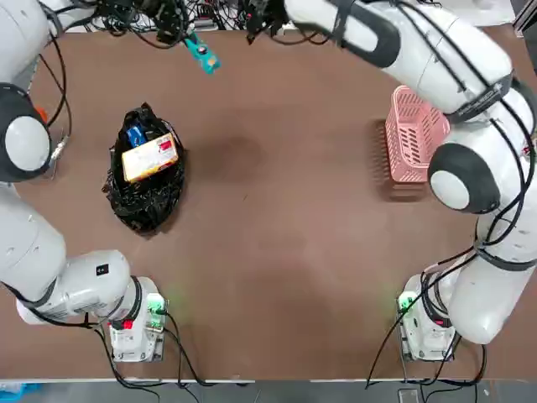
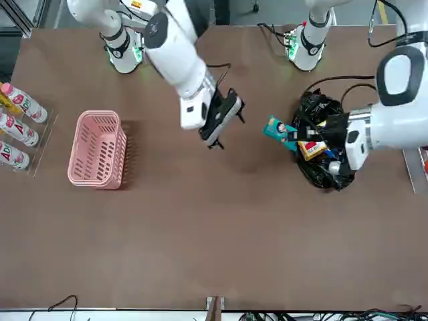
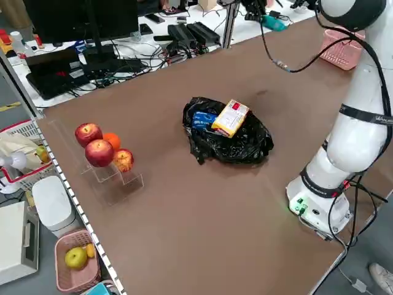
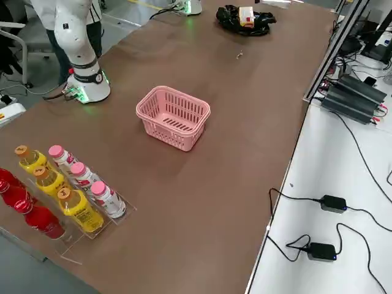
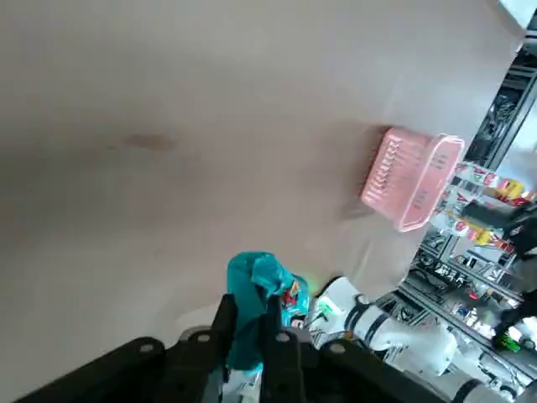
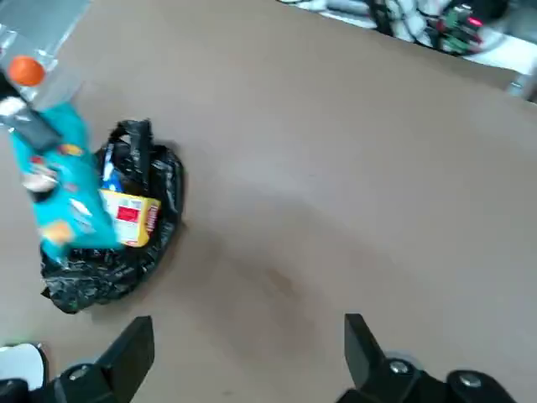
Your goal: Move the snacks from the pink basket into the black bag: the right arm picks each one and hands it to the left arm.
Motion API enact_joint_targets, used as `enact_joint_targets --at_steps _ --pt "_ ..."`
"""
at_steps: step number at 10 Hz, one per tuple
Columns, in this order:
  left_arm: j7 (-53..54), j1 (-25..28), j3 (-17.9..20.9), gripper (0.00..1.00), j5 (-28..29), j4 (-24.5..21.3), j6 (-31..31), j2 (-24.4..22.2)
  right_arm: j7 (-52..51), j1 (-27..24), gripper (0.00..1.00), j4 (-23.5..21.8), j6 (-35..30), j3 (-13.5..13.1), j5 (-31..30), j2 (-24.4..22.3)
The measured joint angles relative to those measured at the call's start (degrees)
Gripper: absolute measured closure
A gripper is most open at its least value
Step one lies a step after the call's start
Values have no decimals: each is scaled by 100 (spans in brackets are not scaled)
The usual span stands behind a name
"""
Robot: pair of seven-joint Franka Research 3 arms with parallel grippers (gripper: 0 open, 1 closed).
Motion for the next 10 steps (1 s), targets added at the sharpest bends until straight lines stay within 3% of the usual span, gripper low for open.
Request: enact_joint_targets --at_steps 2,3,5,7,9,10 --pt "638 592 11 83 716 -34 -669 6 -3 -293 0 -137 -462 -27 -3 -259" --pt "967 795 16 83 1019 -109 -808 20 5 -327 0 -419 -501 -105 -41 -463" --pt "1734 1272 20 83 1349 -486 -901 62 7 -340 0 -1296 -630 -490 -402 -1050" --pt "2237 1634 26 85 1955 -834 -1107 155 52 -396 0 -2006 -1354 -1037 -746 -1611" --pt "2534 1654 8 85 2609 -1144 -1124 327 61 -687 0 -2293 -1915 -1476 -1150 -1900" --pt "2647 1649 -1 85 2899 -1232 -1116 481 49 -919 0 -2439 -1954 -1545 -1404 -2006"
